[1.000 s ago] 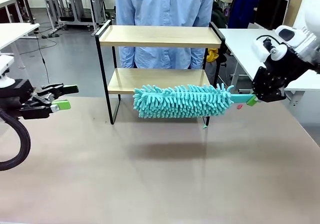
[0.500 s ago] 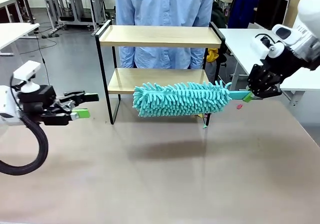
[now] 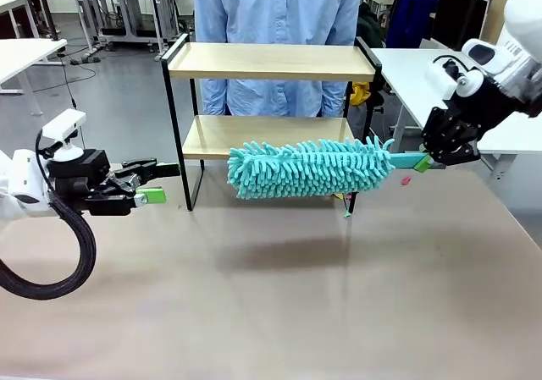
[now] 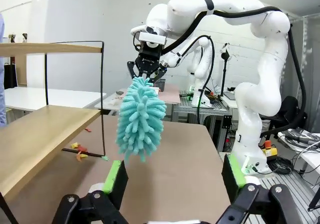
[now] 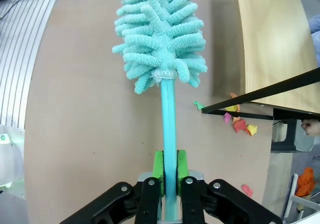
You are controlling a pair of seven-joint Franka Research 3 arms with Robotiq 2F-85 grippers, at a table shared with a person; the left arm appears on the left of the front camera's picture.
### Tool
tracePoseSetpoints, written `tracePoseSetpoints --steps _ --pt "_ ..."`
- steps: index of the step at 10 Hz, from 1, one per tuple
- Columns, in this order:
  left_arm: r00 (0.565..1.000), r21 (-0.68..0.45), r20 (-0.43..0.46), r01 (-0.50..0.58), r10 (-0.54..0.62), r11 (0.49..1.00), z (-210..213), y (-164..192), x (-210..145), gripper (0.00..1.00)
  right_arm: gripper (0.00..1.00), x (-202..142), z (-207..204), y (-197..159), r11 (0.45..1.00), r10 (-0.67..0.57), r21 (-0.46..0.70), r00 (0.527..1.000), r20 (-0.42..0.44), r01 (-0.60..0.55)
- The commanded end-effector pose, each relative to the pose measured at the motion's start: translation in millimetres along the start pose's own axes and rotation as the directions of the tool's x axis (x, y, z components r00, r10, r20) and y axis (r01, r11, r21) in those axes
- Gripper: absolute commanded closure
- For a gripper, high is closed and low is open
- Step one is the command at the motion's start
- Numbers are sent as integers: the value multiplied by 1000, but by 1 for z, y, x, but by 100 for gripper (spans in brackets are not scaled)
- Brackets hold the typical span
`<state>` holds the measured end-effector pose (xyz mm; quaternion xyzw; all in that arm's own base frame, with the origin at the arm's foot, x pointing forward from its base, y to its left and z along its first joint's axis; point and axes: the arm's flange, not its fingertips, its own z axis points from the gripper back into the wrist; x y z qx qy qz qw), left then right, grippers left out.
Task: Clean the shelf.
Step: Hand the Duster back to the human.
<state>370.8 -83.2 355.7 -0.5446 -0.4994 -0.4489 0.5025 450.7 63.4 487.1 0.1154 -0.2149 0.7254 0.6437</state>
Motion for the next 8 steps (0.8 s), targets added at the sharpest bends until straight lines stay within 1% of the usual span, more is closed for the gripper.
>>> tracePoseSetpoints --steps 1,2,3,4,6,8 --pt "997 17 -28 65 -65 998 -19 2 -6 0 87 0 0 5 1000 -10 -14 1000 15 10" --pt "994 24 -31 107 -106 994 -31 2 -11 0 87 0 0 5 1000 -10 -14 1000 15 10" --pt "987 62 -66 150 -146 987 -39 5 -12 0 87 0 0 5 1000 -10 -14 1000 15 10" --pt "983 82 -74 174 -168 981 -49 8 -16 0 87 0 0 5 1000 -10 -14 1000 15 10" --pt "983 68 -73 172 -167 983 -67 19 -15 0 87 0 0 5 1000 -10 -14 1000 15 10" --pt "981 79 -72 185 -179 980 -87 31 -12 0 87 0 0 5 1000 -10 -14 1000 15 10"
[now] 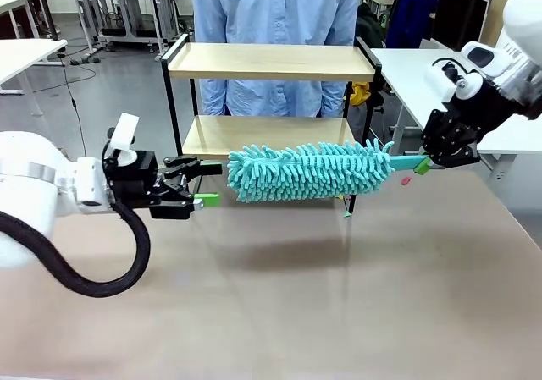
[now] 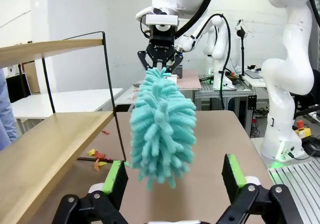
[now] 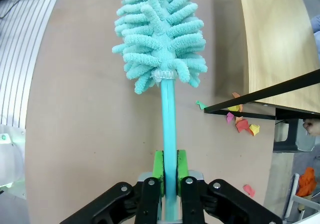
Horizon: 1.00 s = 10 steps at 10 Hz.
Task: Clean the shelf.
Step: Hand the Duster back to the human.
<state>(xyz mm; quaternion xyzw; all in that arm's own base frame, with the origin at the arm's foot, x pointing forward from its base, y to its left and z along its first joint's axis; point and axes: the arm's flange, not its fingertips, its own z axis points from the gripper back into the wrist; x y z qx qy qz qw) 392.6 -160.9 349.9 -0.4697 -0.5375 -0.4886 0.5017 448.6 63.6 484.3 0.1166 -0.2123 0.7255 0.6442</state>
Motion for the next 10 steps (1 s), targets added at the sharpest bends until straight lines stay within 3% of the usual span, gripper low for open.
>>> tracePoseSetpoints --steps 1,6,10 --pt "1000 33 -3 27 -27 999 -21 15 -1 0 87 1 2 3 1000 -8 -19 1000 17 8" --pt "1000 -12 -5 -5 4 1000 -80 39 -6 0 87 1 2 3 1000 -8 -19 1000 17 8" --pt "1000 -67 3 -6 6 998 -102 37 -13 0 87 1 2 3 1000 -8 -19 1000 17 8"
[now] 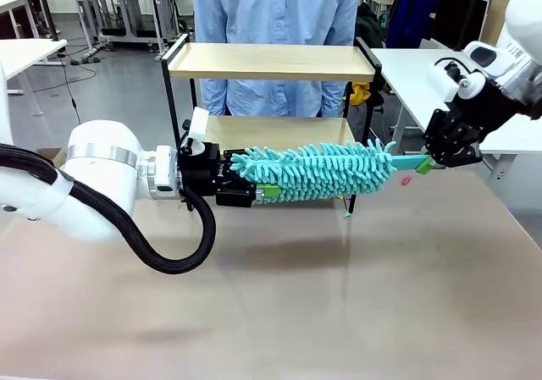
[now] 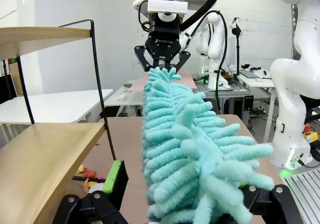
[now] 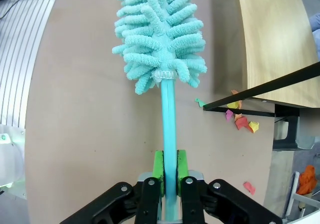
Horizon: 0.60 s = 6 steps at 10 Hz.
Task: Clean the shelf.
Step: Hand the Duster back to the human.
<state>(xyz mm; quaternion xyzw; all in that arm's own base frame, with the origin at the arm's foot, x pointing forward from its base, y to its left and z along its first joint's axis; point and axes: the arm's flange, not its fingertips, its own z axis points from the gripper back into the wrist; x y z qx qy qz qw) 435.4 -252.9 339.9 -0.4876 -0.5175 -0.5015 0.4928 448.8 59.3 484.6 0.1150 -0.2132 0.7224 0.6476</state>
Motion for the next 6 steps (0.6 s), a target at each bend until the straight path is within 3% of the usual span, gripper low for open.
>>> tracePoseSetpoints --steps 1,2,3,4,5,6 --pt "1000 -10 16 6 -6 1000 -7 1 2 58 87 4 0 3 1000 0 -14 1000 19 0" --pt "1000 -20 28 2 -1 1000 -6 0 4 59 87 4 0 3 1000 0 -14 1000 19 0" --pt "999 -26 33 1 0 1000 -5 -2 3 100 87 4 0 3 1000 0 -14 1000 19 0" --pt "999 -33 40 -5 6 999 -4 -3 2 64 87 4 0 3 1000 0 -14 1000 19 0" --pt "999 -47 51 -14 16 999 -3 -4 2 100 87 4 0 3 1000 0 -14 1000 19 0" --pt "998 -51 63 -10 13 999 -1 -6 2 100 87 4 0 3 1000 0 -14 1000 19 0"
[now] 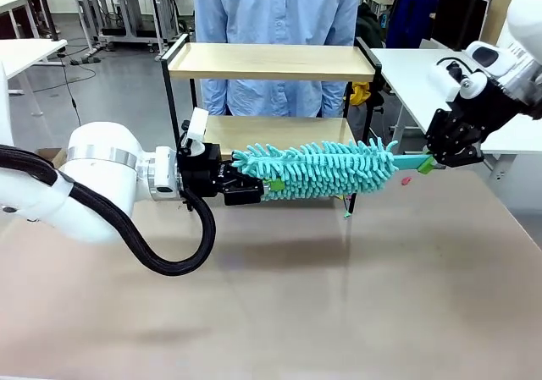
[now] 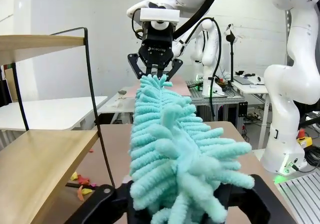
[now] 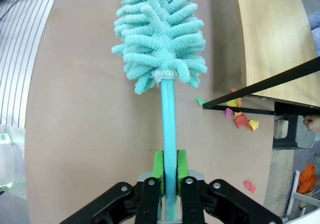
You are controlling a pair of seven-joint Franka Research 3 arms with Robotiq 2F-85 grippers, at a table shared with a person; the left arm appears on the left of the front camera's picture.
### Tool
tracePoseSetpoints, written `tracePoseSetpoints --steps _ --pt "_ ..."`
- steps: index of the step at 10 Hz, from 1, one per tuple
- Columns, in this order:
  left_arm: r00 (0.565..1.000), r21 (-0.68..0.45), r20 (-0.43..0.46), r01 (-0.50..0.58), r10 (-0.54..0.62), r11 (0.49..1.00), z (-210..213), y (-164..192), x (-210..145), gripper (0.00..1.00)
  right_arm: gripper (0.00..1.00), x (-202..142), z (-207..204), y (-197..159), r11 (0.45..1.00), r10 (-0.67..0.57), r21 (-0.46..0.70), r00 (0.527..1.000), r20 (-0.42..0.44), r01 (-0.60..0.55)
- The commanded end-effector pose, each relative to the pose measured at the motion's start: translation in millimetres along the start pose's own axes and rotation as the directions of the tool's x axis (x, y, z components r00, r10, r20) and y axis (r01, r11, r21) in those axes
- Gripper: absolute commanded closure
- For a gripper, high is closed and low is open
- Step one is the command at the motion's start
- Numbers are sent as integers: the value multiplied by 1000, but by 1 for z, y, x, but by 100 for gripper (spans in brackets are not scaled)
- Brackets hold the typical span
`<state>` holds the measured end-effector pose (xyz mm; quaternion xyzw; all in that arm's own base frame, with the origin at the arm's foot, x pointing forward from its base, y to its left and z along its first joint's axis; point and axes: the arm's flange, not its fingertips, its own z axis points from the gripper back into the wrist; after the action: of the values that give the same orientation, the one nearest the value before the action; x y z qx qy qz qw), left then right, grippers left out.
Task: Clean the shelf.
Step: Hand the Duster back to the human.
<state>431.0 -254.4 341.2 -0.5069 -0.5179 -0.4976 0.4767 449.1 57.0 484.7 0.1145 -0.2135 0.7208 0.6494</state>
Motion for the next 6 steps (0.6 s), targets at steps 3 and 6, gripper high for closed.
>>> tracePoseSetpoints --steps 3,6 --pt "999 -47 35 -3 5 999 3 -8 -1 100 87 6 -1 3 1000 4 -12 1000 20 -4" --pt "1000 -16 18 -8 8 1000 3 -3 -1 100 87 6 -1 3 1000 4 -12 1000 20 -4"
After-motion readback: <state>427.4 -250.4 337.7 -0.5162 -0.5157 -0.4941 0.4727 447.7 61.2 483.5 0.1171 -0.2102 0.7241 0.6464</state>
